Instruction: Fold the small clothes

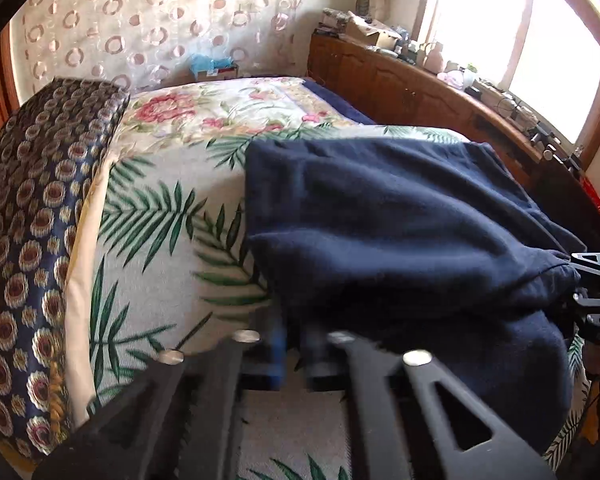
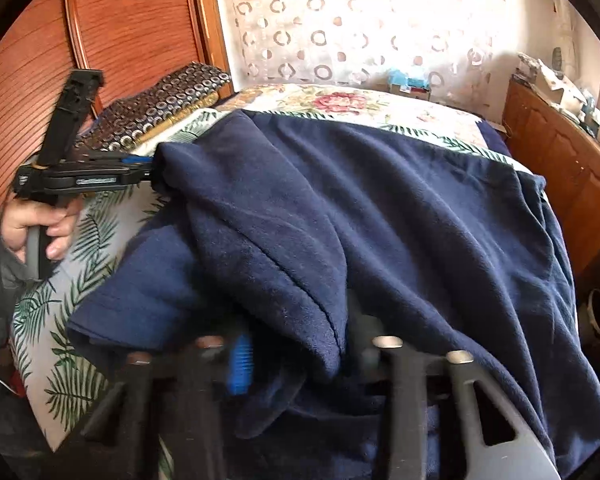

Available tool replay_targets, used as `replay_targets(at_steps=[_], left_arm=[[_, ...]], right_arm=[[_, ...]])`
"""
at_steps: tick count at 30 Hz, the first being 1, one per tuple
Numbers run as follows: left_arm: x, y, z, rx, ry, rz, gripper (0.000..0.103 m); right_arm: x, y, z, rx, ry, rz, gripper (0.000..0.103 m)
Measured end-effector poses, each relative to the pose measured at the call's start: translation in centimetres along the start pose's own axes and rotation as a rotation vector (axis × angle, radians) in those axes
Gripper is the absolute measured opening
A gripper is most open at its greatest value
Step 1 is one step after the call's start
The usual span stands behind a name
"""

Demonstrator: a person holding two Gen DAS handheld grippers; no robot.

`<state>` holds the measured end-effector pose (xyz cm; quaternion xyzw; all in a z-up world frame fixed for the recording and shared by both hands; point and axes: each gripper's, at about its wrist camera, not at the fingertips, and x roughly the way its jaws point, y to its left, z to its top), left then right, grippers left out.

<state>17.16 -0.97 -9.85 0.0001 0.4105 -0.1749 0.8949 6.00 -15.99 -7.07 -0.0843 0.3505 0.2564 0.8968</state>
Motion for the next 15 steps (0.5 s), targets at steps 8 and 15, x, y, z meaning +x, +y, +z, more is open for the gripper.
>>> replay_targets(at_steps=[8,15], left_arm=[[-6.2,-2.6,5.6,0.024,-0.189,-0.014,0.004],[-7.9,-7.2,11.4,0.105,-0.262,-0.041,0.004]], right_arm=[[-5.9,1.1,1.0,-0.013,-0.204,-0.012,0.007],[-11.8,-0.6,0.9,0.019,-0.304,-0.023,0.007]])
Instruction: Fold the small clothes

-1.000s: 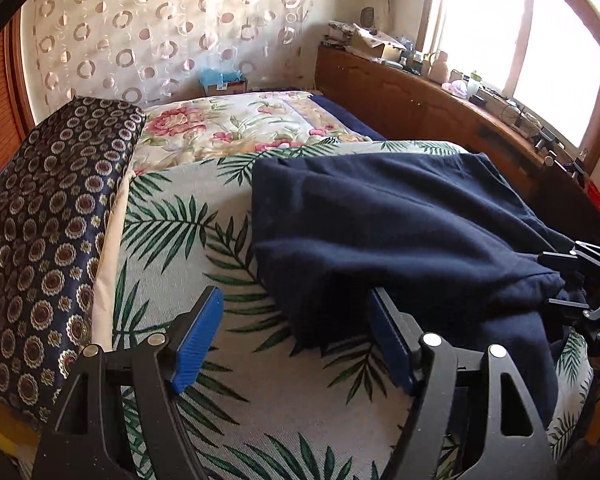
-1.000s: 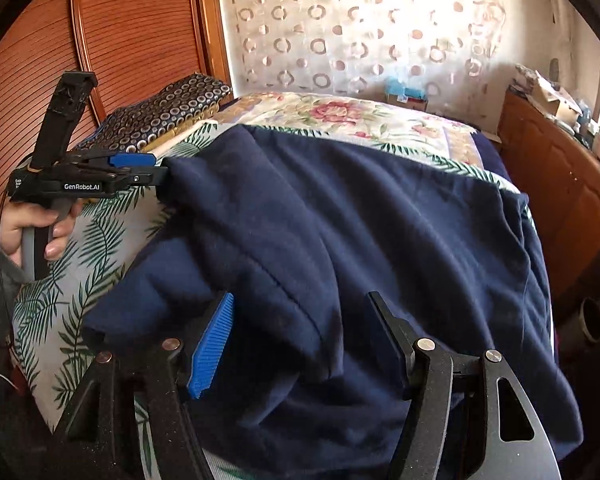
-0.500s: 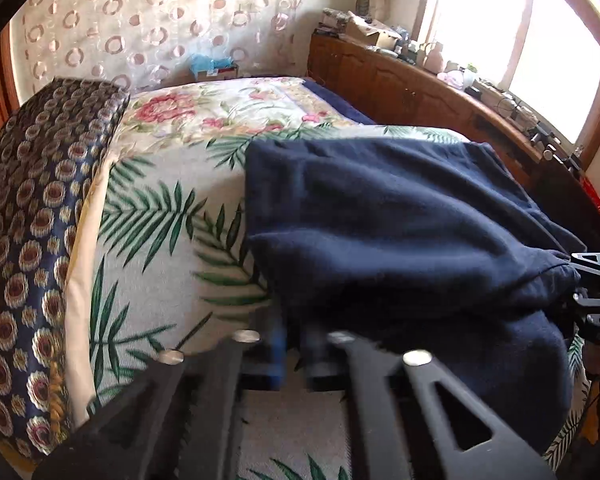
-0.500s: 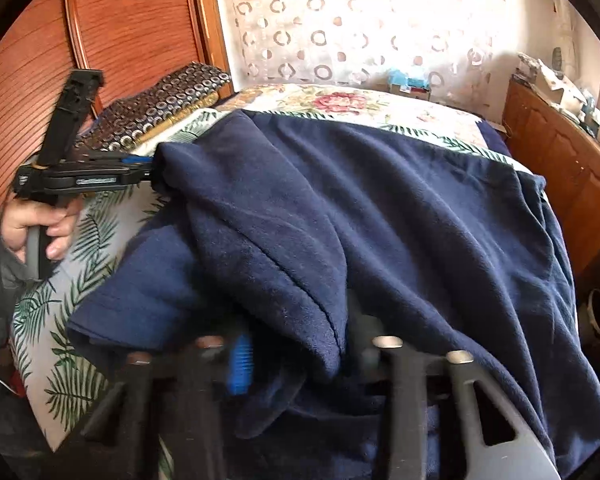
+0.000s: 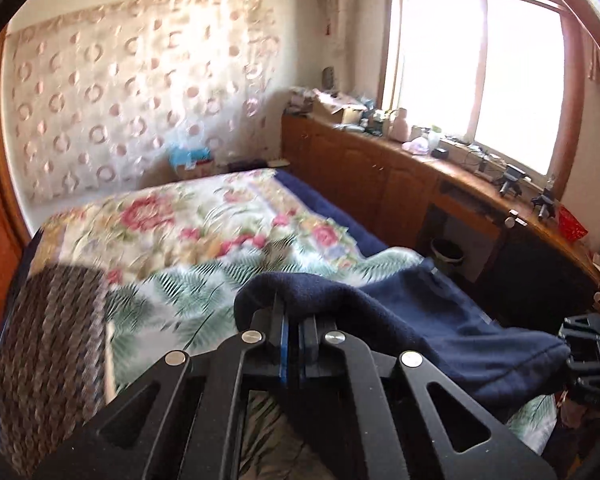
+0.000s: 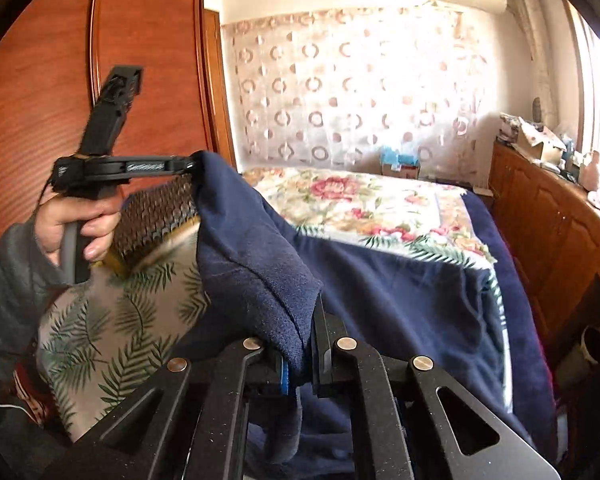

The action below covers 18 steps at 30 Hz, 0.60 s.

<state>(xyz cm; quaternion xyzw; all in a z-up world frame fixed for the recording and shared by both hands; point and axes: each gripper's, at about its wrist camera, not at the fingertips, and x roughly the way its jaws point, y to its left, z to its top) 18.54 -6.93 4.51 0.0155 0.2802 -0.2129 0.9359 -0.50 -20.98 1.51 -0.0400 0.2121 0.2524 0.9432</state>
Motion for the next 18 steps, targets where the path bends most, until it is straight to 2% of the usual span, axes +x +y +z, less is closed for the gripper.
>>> replay_targets(at_steps=[4,12,13,16,18], left_arm=[[2.7,-2.7,2.6,0.035,0.004,-0.031,0.004],[8.8,-9.1,4.3,0.1,0.068,-0.09,0.004],[9.6,-9.9,4.2,0.114,0.092,-0.111,0.008],[10.7,-11.2,3.8,0.144,0.123,-0.152,0.042],[10.5,-11.7,3.5,0.162,0.12,-0.187,0.051]], right_arm=[[-2.6,-1.9,-0.4,0.004,-0.015,-0.045,0.007],[-4.5,-6.2,-3.3,0.093,0.063,-0.142,0.007],[-4.5,-6.5,-3.7,0.106,0.076,-0.154,0.007],[-4.0,-7.9,-5.1,0.154,0.132,-0.194,0.007],[-3.2,-8.4,-6.1,0.168,0.187,-0.236,0.007]])
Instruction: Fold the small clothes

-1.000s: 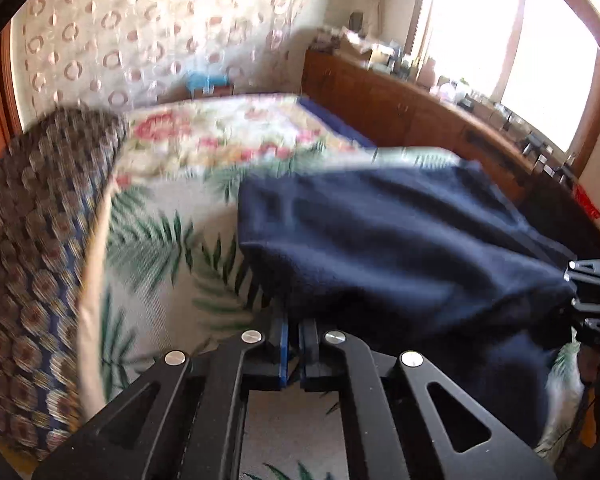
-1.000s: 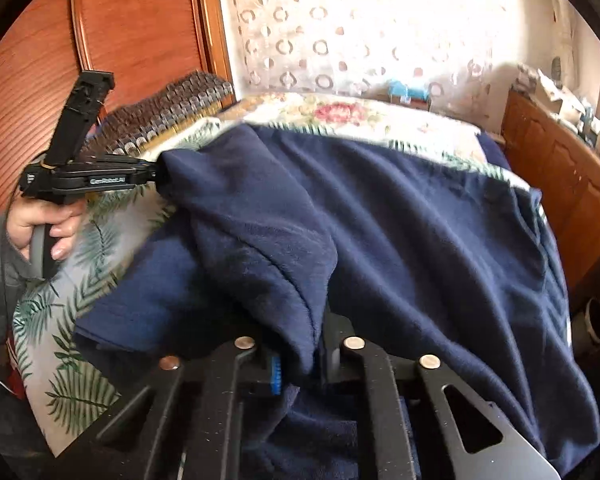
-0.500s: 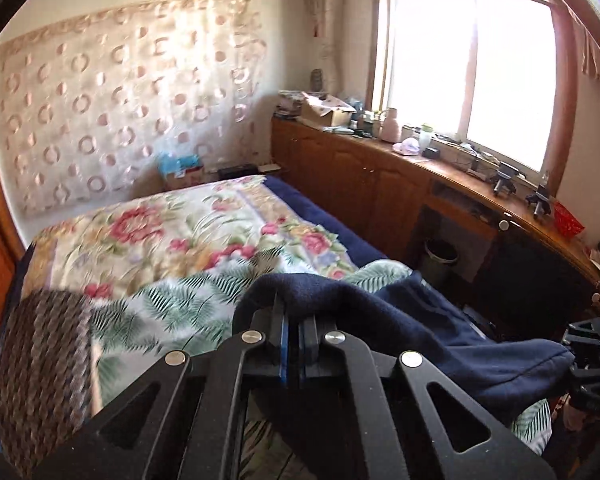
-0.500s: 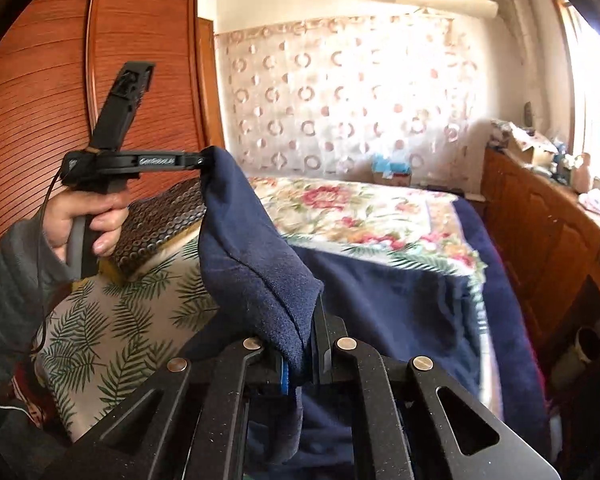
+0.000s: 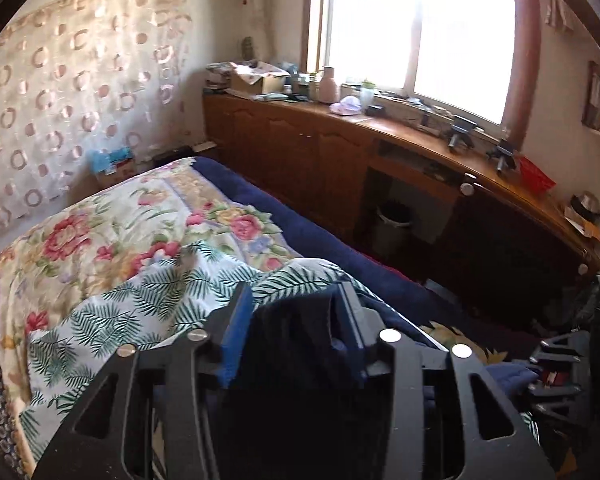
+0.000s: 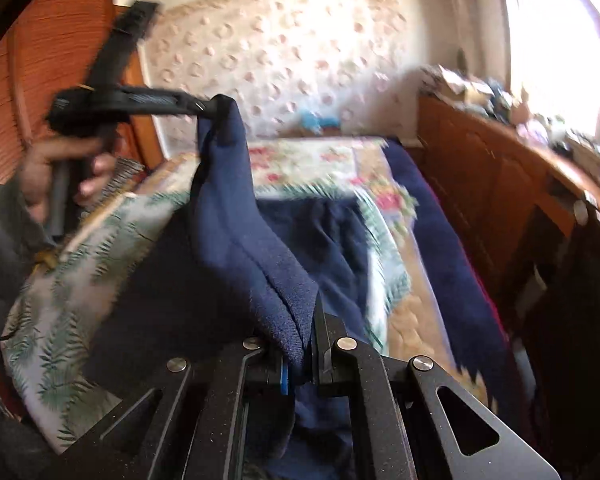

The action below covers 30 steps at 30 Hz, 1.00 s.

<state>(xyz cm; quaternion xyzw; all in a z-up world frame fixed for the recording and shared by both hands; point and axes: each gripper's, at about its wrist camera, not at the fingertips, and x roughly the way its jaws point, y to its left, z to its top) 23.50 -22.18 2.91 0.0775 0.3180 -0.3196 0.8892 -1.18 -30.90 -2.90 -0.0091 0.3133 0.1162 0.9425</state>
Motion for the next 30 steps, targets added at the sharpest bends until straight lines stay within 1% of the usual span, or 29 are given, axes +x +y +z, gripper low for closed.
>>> replay_targets(at_steps=[1,3,4,6,7,8,10,11,12,13,16,19,21,25,30], left_arm=[[-0.2,-0.2,-0.1,0.007,-0.001,-0.006,0.061],[-0.9,-0.5,-0.4,0.025,-0.012,0.0,0.071],[-1.3,-0.4,-0.6,0.027,-0.016,0.004,0.073],[-2.2,0.0,-1.0,0.023,-0.013,0.018,0.073],[-2.4,0.2,-1.0,0.021,-0.013,0.03,0.073],[-2.8,0.6,-1.3,0.019,-0.015,0.046,0.073],[-3.4,1.5,-1.8,0.008,-0.019,0.062,0.073],[-3.5,2.0,-2.1,0.002,-0.018,0.07,0.073],[-3.6,2.4,-2.4,-0.006,-0.016,0.077,0.073],[-3.7,2.9,-2.7,-0.013,-0.014,0.082,0.073],[-3.7,4.3,-3.8,-0.037,-0.005,0.1,0.073],[-3.6,5.4,-4.8,-0.059,0.003,0.113,0.073],[-3.6,5.9,-5.4,-0.068,0.005,0.114,0.073],[-3.6,6.8,-6.8,-0.088,0.009,0.125,0.073],[-3.6,7.7,-8.6,-0.103,0.024,0.129,0.073]], right_arm=[[0.4,-0.1,-0.3,-0.006,0.016,-0.023,0.007],[1.0,-0.3,-0.9,0.008,0.044,-0.029,0.007],[1.2,-0.1,-0.7,0.01,0.047,-0.029,0.007],[0.9,0.0,-0.9,0.016,0.054,-0.05,0.011],[0.7,-0.1,-0.8,0.018,0.055,-0.054,0.016],[0.3,-0.1,-0.7,0.021,0.056,-0.068,0.017],[-0.5,0.0,-0.9,0.021,0.057,-0.081,0.027],[-0.8,0.2,-0.7,0.014,0.058,-0.089,0.03],[-1.4,0.6,-0.6,0.01,0.055,-0.099,0.037],[-1.5,0.9,-0.4,0.007,0.048,-0.103,0.039],[-2.8,0.7,0.5,-0.01,0.018,-0.113,0.041],[-3.3,1.2,2.3,-0.033,-0.012,-0.112,0.046],[-3.1,1.9,3.6,-0.049,-0.024,-0.116,0.046],[-0.9,3.2,6.0,-0.067,-0.024,-0.075,0.047],[4.1,4.4,8.5,-0.035,0.055,0.032,0.047]])
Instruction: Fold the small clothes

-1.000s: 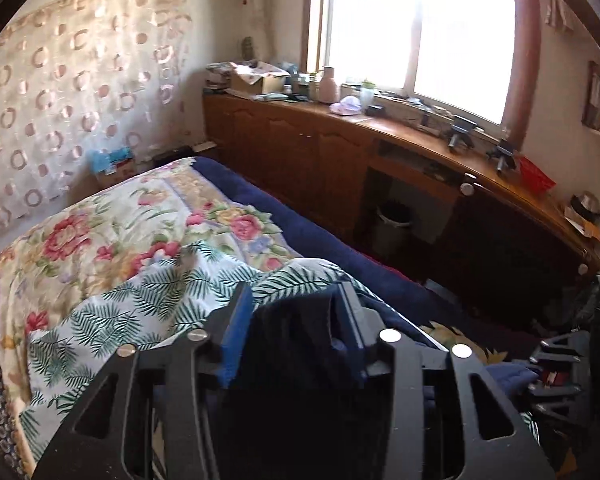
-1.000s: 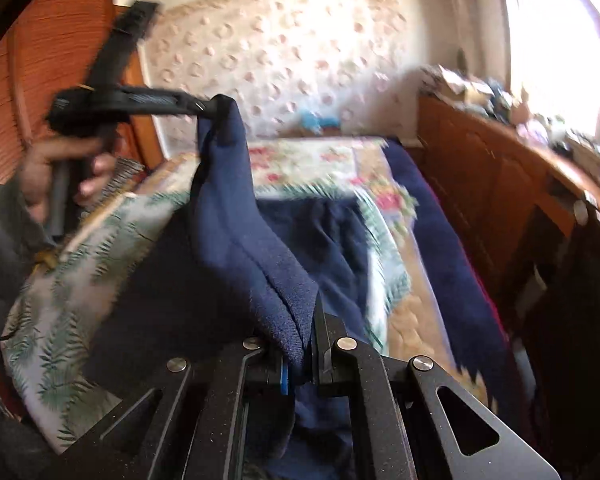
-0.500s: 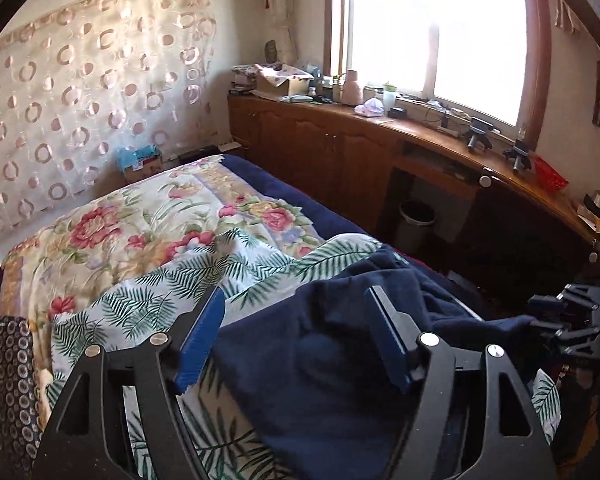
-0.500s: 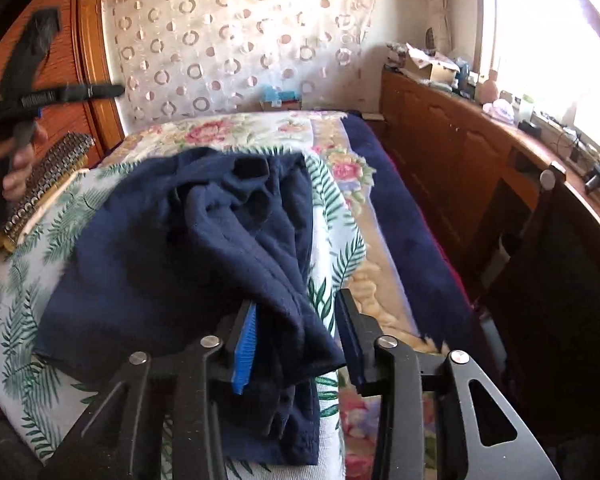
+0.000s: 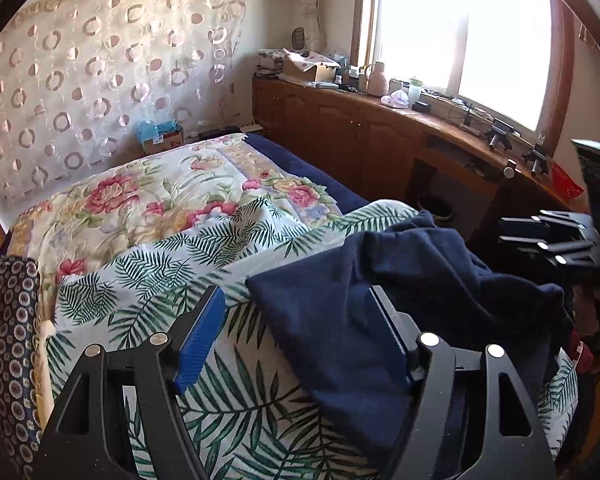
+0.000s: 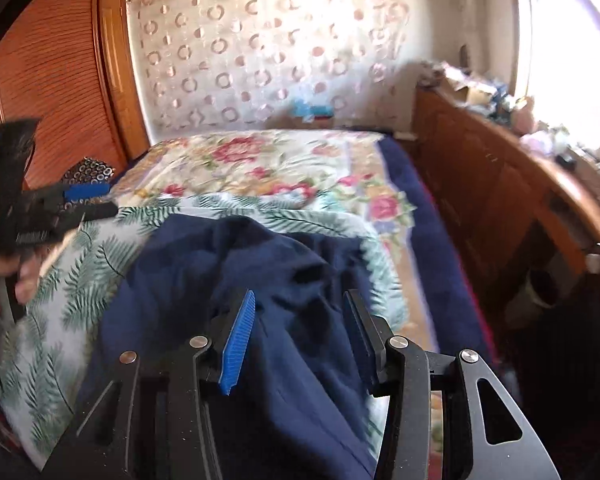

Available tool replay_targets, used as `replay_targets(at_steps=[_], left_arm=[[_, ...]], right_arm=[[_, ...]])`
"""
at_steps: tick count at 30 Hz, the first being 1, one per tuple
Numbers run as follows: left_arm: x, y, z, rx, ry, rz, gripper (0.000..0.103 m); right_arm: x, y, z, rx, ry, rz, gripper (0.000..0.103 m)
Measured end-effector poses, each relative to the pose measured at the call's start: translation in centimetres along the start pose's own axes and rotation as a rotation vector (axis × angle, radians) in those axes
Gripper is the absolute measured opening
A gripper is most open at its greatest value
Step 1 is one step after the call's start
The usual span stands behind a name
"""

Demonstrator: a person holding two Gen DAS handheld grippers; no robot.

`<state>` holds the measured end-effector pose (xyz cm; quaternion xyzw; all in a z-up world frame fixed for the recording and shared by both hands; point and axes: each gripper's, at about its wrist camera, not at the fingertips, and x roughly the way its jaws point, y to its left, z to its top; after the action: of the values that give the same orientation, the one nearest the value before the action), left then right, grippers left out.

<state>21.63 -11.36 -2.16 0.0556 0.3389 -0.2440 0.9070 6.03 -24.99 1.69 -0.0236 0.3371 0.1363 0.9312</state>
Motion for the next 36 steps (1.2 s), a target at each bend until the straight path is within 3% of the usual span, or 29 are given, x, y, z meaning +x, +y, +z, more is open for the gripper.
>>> replay_targets(at_steps=[12,13,15,16,19,23,27,29,31,36], left_arm=[[2.1,2.2,-2.4,-0.029,0.053,-0.015,0.073],[2.5,2.2,-2.4,-0.029,0.058,-0.017,0.073],[3.3,2.4,-2.5,-0.037,0.074,-0.013,0.073],[3.5,2.4,-2.5,-0.04,0.078,-0.013,0.073],[3.9,2.5,-2.3,-0.04,0.082,-0.026,0.073],[4.5,2.5,-2.0,-0.037,0.085,-0.026,0.073],[5.6,2.6,-1.6,-0.047,0.109,-0.022,0.073],[6.3,2.7,-1.5,-0.057,0.122,-0.022,0.073],[6.7,2.8,-1.3,-0.064,0.13,-0.027,0.073],[8.2,2.9,-1.0,-0.069,0.153,-0.014,0.073]], right_arm=[[6.9,-1.0,2.2,0.069,0.163,0.044,0.047],[7.0,-1.0,2.5,0.065,0.167,0.051,0.045],[7.4,-1.0,3.4,0.045,0.172,0.076,0.01],[7.3,-0.9,3.8,0.025,0.167,0.078,0.004],[5.5,-0.8,4.9,-0.056,0.115,0.048,0.004],[3.5,-3.1,7.5,-0.11,0.049,-0.069,0.004],[4.7,-5.2,8.9,-0.107,0.073,-0.116,0.004],[5.7,-5.7,8.9,-0.112,0.106,-0.122,0.011],[6.1,-5.6,8.8,-0.134,0.11,-0.16,0.039],[5.7,-5.4,8.7,-0.105,0.063,-0.117,0.055]])
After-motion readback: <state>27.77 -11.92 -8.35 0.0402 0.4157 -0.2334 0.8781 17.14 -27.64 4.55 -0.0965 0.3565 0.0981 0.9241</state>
